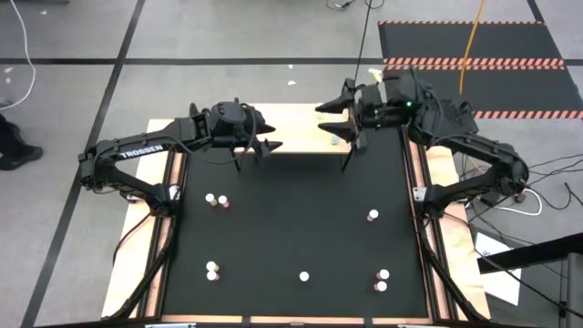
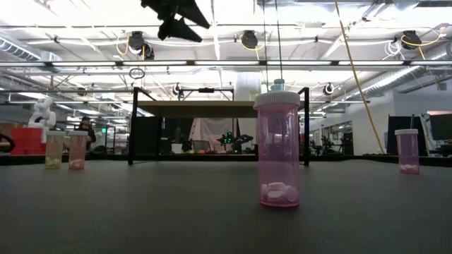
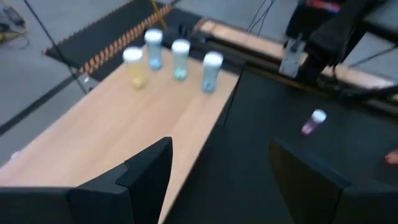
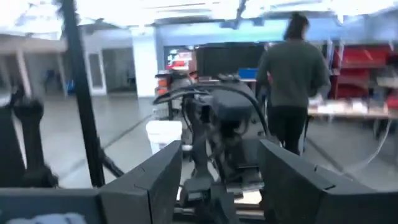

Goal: Pick and place medicine bottles onto shelf by color
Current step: Put the top yellow pill bottle on the shelf aligned with the other yellow pill bottle

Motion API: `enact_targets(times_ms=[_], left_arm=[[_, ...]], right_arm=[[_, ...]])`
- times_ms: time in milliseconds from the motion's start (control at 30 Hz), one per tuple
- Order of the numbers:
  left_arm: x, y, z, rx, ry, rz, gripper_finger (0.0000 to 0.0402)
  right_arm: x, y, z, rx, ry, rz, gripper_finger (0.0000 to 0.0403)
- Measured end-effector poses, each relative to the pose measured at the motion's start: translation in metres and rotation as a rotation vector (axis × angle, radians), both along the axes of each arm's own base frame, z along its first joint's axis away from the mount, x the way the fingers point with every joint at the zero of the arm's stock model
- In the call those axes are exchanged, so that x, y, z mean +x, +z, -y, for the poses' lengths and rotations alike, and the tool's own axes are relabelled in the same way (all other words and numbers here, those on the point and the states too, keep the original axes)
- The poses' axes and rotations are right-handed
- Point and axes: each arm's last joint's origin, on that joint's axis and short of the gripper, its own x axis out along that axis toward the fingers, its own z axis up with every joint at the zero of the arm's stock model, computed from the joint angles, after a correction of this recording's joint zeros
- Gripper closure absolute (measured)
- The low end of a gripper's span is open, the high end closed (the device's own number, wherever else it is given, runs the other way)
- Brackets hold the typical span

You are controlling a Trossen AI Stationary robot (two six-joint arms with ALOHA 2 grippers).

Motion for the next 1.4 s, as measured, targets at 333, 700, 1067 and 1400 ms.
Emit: enact_targets(times_ms=[333, 700, 1067, 1400], left_arm=[[0.010, 0.005, 0.027, -0.160, 0.062, 0.113, 0.0135], [0.015, 0.005, 0.086, -0.082, 0.029, 0.108, 0.0135], [0.010, -0.002, 0.111, -0.046, -0.061, 0.005, 0.0135], [0.008, -0.012, 0.133, -0.017, -0.109, -0.069, 0.0135]], right_arm=[[0.001, -0.043, -0.050, 0.055, -0.027, -0.435, 0.0233], [-0.011, -0.077, -0.137, 0.074, -0.152, -0.801, 0.0243], [-0.013, -0.129, -0.220, 0.620, -0.365, -1.128, 0.0243], [-0.052, -0.165, -0.275, 0.894, -0.662, -1.493, 0.0243]])
